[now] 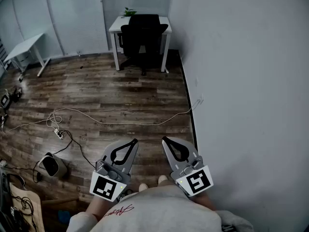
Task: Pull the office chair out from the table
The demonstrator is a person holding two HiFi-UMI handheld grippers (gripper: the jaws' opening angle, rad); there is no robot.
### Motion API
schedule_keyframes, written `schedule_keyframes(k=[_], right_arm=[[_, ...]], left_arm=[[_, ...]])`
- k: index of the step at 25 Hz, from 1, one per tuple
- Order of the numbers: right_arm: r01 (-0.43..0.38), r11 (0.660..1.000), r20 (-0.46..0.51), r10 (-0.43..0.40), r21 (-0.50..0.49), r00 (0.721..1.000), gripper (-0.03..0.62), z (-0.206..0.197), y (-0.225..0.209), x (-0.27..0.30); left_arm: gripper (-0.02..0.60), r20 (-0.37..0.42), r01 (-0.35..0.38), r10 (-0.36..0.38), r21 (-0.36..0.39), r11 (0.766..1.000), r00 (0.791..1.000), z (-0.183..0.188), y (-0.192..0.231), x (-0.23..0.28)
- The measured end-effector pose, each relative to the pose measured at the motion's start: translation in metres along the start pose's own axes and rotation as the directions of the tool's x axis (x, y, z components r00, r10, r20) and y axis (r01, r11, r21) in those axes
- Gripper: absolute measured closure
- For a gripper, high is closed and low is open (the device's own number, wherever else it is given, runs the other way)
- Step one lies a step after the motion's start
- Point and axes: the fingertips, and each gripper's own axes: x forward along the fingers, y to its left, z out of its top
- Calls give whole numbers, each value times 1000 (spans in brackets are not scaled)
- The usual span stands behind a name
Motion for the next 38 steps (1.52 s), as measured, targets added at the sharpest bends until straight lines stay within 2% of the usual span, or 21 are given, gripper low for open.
schedule_keyframes(k=[4,10,16,22,30,38], right_arm=[[2,1000,-2,-2,-3,1000,592,3,2,7],[-5,1000,-59,5,-3,998,592,-10,5,4],[-4,1000,2,4,1,1000,592,3,5,9],[12,1000,-49,-12,-9,999,592,-8,4,4],[47,999,-40,-46,19,998,592,-4,7,-3],[49,998,-42,-48,34,998,592,-9,6,-3]], left_arm=[[588,11,-1,1,-6,1000,1000,4,7,-2],[588,3,-9,9,0,1000,1000,2,8,-5],[588,-2,-17,17,-6,1000,1000,1,9,-5],[588,-3,-9,9,-9,1000,1000,-1,9,-7],[588,-3,10,-10,-16,1000,1000,-1,6,-12],[588,-13,-5,5,-29,1000,1000,-8,10,-14]])
